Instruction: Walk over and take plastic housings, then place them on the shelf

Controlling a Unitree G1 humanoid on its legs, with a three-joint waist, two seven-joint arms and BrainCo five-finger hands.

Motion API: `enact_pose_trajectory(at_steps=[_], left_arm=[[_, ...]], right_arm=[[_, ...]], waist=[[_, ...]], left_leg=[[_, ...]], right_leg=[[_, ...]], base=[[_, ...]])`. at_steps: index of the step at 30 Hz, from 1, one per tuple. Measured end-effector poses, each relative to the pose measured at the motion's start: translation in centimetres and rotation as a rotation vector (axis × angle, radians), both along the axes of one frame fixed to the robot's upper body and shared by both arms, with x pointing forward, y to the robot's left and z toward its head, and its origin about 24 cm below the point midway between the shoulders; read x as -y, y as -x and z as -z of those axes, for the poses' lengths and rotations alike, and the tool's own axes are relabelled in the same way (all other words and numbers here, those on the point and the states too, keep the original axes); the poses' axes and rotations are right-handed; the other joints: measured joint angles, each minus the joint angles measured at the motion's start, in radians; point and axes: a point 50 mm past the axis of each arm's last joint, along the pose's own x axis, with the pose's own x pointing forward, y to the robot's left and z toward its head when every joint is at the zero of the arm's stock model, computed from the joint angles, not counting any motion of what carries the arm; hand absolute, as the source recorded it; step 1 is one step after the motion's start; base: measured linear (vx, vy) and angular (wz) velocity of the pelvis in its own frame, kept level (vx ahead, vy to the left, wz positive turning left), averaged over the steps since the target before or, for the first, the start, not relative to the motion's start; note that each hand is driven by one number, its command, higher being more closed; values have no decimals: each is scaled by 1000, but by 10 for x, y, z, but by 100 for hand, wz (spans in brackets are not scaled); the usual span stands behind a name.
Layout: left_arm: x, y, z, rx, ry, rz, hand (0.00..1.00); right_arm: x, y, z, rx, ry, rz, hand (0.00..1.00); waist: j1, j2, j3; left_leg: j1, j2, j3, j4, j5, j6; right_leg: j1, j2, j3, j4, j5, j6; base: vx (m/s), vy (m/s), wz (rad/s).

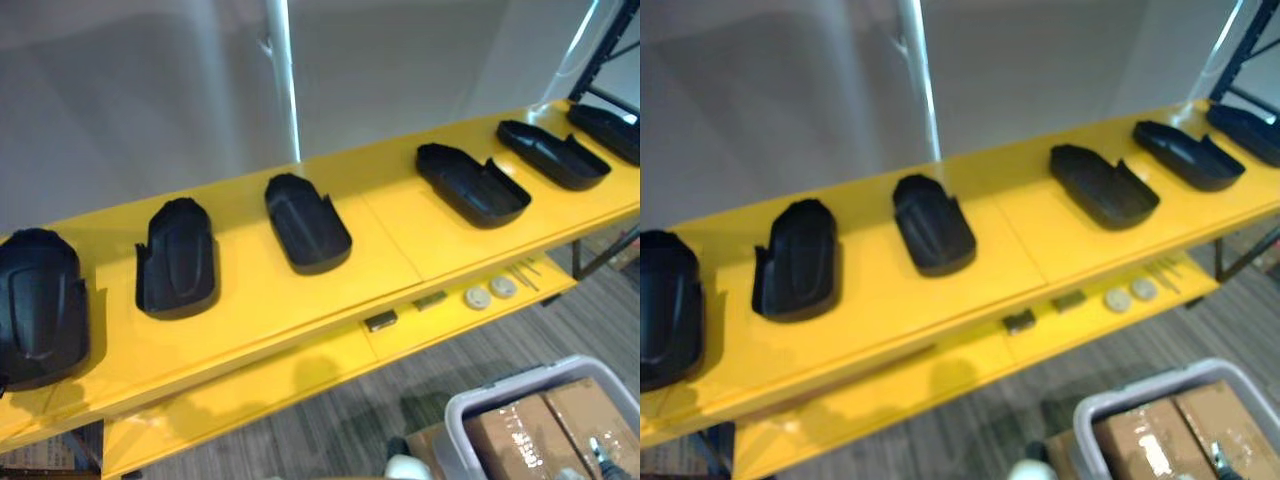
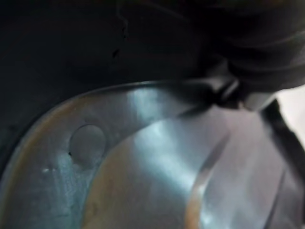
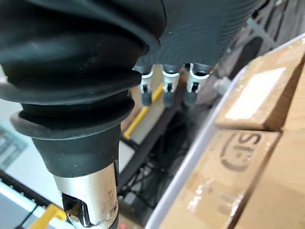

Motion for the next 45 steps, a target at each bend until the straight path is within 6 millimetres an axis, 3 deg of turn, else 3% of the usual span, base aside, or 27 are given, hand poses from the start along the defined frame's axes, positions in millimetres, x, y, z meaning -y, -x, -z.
enact_pose_trajectory(at_steps=[5, 10, 15, 19, 21, 26, 30, 33, 37, 39, 43, 45], left_arm=[[-1, 3, 3, -7, 23, -25, 0], [-1, 4, 4, -6, 9, -53, 0], [-2, 3, 3, 31, -56, -124, 0], [-4, 4, -6, 119, -158, -229, 0], [-4, -6, -24, 241, -246, -307, 0], [11, -34, -72, 521, -411, -313, 0], [32, -53, -107, 805, -428, -235, 0], [61, -66, -121, 1055, -302, -114, 0], [102, -55, -107, 1284, -172, -20, 0], [114, -47, -99, 1328, -144, 4, 0], [127, -27, -77, 1344, -100, 8, 0], [135, -19, -67, 1340, -68, 38, 0]], right_arm=[[3, 2, -2, 31, -2, 10, 0], [4, 3, -2, 38, -10, 5, 0], [4, 3, -3, 62, -9, 7, 0], [-1, 1, -1, 82, -8, -5, 0], [-8, -3, 1, 90, -17, -34, 0], [-24, -14, 8, 83, -55, -107, 0], [-30, -25, 3, 120, -40, -154, 0], [-34, -41, -11, 224, 12, -216, 0], [-42, -75, -48, 398, 102, -435, 0], [-46, -84, -54, 437, 67, -552, 0], [-52, -89, -36, 413, -196, -659, 0], [-55, -81, -14, 386, -372, -631, 0]], waist=[[-2, -6, 16], [-10, -9, 19], [-11, -11, 18], [-6, -16, 15], [-8, -17, 14], [-8, -11, 15], [-10, 10, 3], [-10, 26, -7], [-7, 73, -36], [-6, 72, -41], [9, 52, -39], [24, 43, -42]], left_leg=[[-8, 4, 4, 48, -32, 2], [-30, 9, 3, 87, -60, 8], [-35, 9, 4, 102, -74, 11], [-18, 17, 22, 100, -77, 7], [-18, 19, 21, 100, -82, -1], [0, 24, 20, 100, -85, -3], [1, 32, 20, 94, -78, -13], [9, 39, 25, 79, -59, -40], [35, 57, 25, 41, -47, -43], [36, 63, 19, 29, -39, -40], [35, 72, -4, 27, -28, -41], [35, 71, -8, 26, -25, -38]], right_leg=[[14, 3, -2, -5, -5, -21], [14, 6, -10, -11, -4, -67], [18, 5, -24, -16, 4, -79], [26, 6, -39, -18, 16, -61], [42, 7, -42, -36, 19, -57], [73, 18, -47, -60, 21, -53], [95, 30, -65, -106, 36, -29], [129, 35, -88, -146, 47, -14], [156, 57, -99, -178, 56, -2], [167, 65, -119, -190, 56, -1], [193, 73, -149, -207, 61, 1], [197, 72, -154, -207, 61, 0]], base=[[-15, 19, -4], [7, 12, -1], [25, 21, 0], [30, 2, -6], [0, 0, 0], [-2, -1, 1], [25, -29, 4], [29, -45, 14], [32, -48, 6], [-6, -59, 16], [-31, -41, 19], [-35, -4, 15]])
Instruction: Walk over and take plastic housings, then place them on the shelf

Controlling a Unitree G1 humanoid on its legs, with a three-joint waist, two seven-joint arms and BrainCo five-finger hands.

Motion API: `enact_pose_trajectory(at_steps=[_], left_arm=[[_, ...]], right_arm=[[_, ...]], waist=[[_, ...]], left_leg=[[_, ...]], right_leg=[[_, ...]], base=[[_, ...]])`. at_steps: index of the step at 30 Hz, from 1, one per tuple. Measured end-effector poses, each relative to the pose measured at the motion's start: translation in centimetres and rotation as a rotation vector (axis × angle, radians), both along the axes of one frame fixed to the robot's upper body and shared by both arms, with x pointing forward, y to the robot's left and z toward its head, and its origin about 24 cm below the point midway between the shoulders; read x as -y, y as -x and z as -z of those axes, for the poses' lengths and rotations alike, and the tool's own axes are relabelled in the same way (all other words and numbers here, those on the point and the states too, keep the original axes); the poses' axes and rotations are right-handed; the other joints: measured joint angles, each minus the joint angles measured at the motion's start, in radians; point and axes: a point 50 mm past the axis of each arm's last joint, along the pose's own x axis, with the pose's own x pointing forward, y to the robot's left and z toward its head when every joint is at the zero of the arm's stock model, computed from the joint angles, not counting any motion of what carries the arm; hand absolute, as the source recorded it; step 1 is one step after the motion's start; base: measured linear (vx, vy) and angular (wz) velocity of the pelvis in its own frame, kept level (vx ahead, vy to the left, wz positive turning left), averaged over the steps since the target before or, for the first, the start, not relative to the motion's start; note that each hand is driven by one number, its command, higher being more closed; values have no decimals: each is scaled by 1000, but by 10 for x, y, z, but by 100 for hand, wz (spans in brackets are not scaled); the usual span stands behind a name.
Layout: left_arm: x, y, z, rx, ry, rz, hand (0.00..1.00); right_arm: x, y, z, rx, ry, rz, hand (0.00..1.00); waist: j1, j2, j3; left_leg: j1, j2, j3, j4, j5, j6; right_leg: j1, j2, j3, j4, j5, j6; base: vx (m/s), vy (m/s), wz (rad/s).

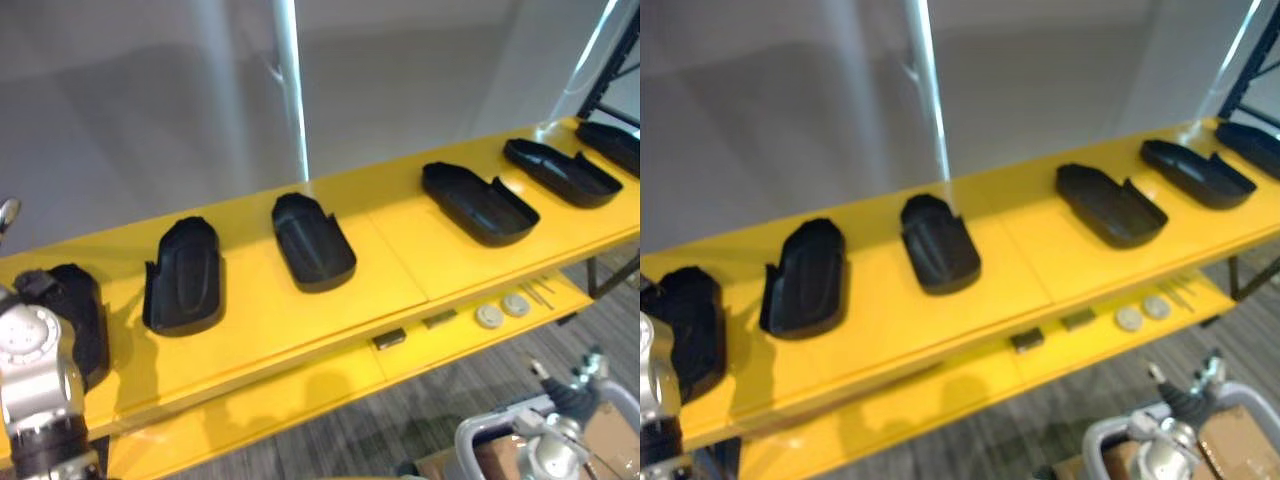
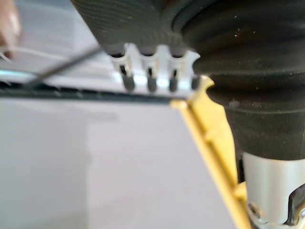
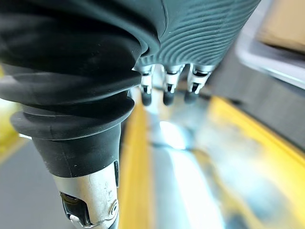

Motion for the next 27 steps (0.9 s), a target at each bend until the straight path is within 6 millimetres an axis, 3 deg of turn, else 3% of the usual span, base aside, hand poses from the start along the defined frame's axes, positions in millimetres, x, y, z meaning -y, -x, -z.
enact_pose_trajectory(at_steps=[7, 20, 27], left_arm=[[15, -3, 1, 0, -49, 127, 0], [56, -33, 27, -169, 3, 529, 0], [57, -40, 56, -315, 99, 578, 0]], right_arm=[[-19, 24, 60, -204, -335, 3, 0], [-28, 37, 81, -349, -420, -67, 0], [-31, 40, 85, -401, -441, -87, 0]], waist=[[13, -3, 1], [20, -8, -2], [16, -20, -6]], left_leg=[[-3, -9, -46, -38, 39, 6], [-4, -34, -50, -50, 58, 16], [3, -36, -49, -67, 65, 15]], right_leg=[[20, -8, -50, -3, -1, -2], [18, -34, -54, -1, 14, 12], [14, -35, -55, -11, 15, 13]], base=[[-50, -11, 20], [-11, 11, 1], [0, 5, 0]])
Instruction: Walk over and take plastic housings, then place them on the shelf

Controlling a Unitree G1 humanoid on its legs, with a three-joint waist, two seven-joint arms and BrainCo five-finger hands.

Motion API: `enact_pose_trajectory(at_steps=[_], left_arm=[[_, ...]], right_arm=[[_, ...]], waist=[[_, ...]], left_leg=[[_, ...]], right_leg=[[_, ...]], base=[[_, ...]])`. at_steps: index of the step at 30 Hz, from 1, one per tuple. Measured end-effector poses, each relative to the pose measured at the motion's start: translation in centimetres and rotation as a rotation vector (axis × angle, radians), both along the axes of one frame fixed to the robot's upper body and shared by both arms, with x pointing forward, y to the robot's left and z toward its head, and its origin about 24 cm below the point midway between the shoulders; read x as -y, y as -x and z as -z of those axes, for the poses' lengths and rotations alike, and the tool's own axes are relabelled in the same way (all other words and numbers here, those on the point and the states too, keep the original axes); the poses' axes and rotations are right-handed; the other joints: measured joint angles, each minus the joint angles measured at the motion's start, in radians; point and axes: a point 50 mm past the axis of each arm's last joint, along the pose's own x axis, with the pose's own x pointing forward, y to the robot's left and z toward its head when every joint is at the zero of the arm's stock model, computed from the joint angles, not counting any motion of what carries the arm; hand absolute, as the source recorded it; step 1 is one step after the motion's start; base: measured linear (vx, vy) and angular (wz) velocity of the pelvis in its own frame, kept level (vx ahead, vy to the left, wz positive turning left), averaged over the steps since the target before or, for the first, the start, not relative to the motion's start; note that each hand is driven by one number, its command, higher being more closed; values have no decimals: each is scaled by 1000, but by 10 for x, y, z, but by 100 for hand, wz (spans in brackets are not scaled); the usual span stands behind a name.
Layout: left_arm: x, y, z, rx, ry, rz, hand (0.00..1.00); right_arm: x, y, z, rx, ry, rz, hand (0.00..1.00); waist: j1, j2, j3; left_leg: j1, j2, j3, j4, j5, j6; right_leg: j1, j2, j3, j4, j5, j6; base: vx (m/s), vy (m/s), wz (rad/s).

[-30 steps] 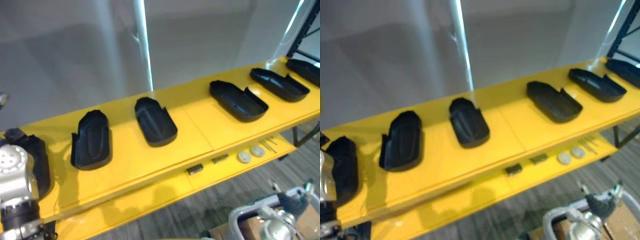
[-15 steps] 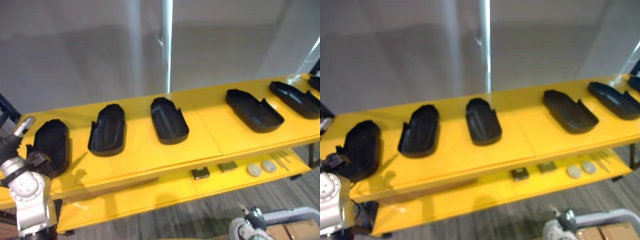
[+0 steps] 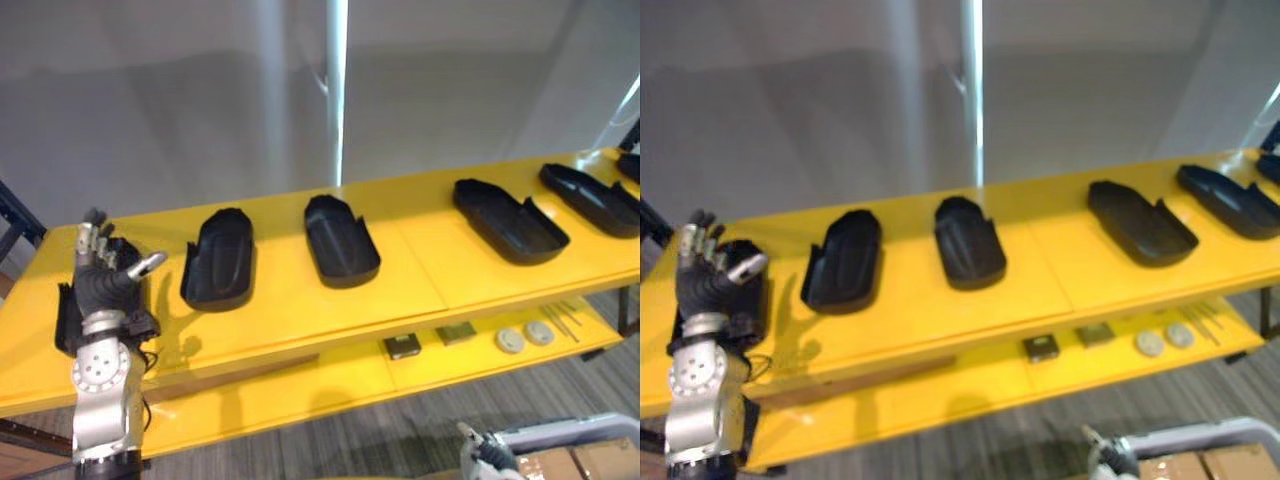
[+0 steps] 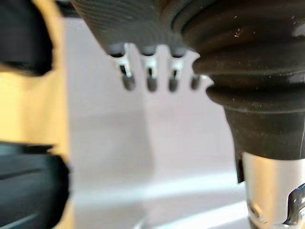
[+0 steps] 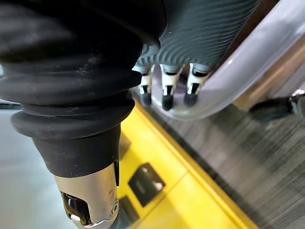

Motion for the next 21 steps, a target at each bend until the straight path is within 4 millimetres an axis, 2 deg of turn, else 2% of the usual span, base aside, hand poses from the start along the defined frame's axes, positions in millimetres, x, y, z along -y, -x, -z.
enact_pose_trajectory(at_steps=[11, 18, 21], left_arm=[[-10, 1, 37, -182, 67, -70, 0], [-11, 1, 52, -278, 93, -70, 0], [-5, 0, 59, -337, 101, -36, 0]], right_arm=[[-4, 3, 4, -29, -40, 10, 0], [-2, 7, 5, -31, -58, 62, 0], [-1, 7, 5, -28, -59, 73, 0]], waist=[[-23, -2, 0], [-27, 3, 10], [-27, 4, 18]], left_leg=[[14, -1, 2, -9, 0, 0], [15, -1, 5, -10, 0, 0], [15, -1, 5, -10, 0, 0]], right_leg=[[6, 0, 1, 0, 0, 0], [6, 0, 4, -1, 0, 0], [5, 1, 4, -1, 0, 0]], base=[[1, 2, 0], [0, 0, 0], [0, 0, 0]])
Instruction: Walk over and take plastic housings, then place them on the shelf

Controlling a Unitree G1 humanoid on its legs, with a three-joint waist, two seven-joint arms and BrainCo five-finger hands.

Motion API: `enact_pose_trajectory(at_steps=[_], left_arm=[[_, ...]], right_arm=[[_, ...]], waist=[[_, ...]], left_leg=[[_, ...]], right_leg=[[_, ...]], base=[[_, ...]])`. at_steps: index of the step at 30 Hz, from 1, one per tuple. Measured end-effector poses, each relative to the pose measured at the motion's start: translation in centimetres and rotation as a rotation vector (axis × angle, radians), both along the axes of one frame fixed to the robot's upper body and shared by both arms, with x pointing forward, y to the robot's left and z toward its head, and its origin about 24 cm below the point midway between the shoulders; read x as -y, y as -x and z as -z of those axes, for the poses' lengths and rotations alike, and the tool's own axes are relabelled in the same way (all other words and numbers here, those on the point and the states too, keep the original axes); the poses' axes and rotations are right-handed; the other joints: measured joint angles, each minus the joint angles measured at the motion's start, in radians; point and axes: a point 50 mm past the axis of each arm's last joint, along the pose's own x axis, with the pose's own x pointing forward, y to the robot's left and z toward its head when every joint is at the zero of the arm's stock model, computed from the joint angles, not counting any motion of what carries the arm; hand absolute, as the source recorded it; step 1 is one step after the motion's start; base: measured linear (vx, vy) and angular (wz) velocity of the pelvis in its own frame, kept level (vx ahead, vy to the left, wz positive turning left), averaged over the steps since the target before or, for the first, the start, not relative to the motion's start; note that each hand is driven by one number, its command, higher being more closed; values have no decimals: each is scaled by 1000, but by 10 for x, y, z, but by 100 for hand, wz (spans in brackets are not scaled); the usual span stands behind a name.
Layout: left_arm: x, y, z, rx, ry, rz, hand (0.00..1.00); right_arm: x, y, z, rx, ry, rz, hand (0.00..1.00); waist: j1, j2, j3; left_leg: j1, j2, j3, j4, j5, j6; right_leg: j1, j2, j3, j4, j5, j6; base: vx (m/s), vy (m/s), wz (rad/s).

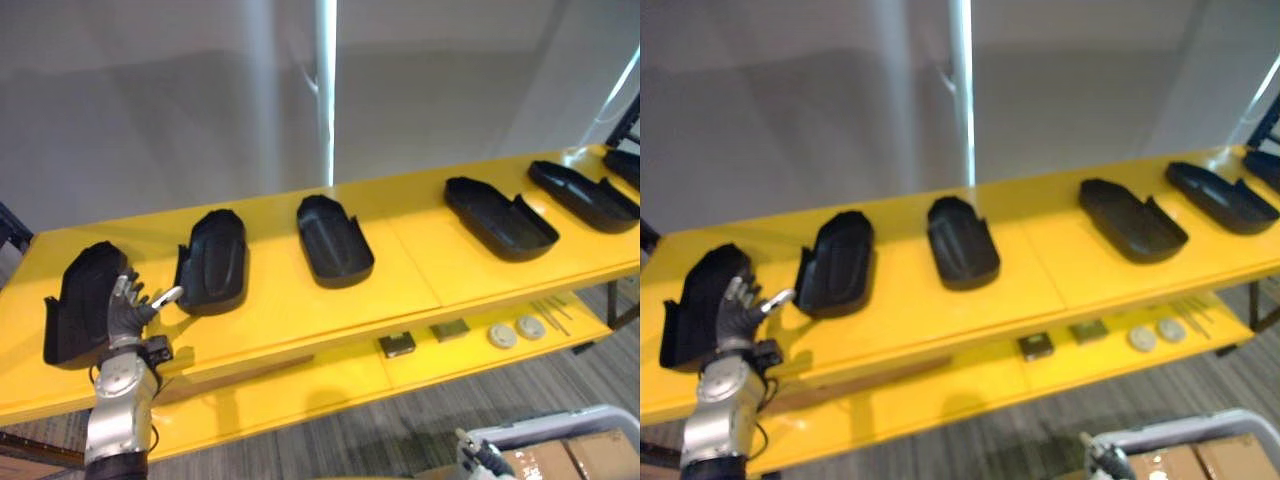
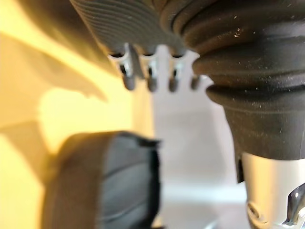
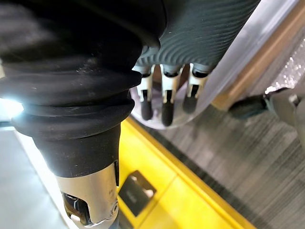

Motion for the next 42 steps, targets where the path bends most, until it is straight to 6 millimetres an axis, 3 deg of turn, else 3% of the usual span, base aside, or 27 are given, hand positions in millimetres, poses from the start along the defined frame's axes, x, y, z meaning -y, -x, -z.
enact_pose_trajectory(at_steps=[7, 13, 22, 42], left_arm=[[-1, 2, 12, -73, 28, -14, 0], [-9, 8, 22, -143, 4, -128, 0], [-19, 14, 27, -189, -50, -281, 0], [-31, 22, 32, -213, -49, -392, 0]], right_arm=[[1, 1, 0, 12, -13, 47, 0], [2, 0, 0, 2, -6, 62, 0], [0, 3, 2, -15, -34, 99, 0], [-3, 5, 4, -30, -48, 115, 0]], waist=[[-5, 5, 3], [-17, 17, 12], [-23, 18, 17], [-23, 16, 19]], left_leg=[[3, 0, 3, -6, 0, 0], [3, 0, 3, -6, 0, 0], [3, 1, 3, -7, 0, 0], [4, 0, 3, -8, 0, 0]], right_leg=[[-2, 1, 2, 0, 0, 0], [-2, 1, 1, 0, 0, 0], [-2, 1, 1, 0, -1, 0], [-2, 1, 1, 0, -1, 0]], base=[[0, 0, 0], [0, 0, 0], [0, 0, 0], [0, 0, 0]])
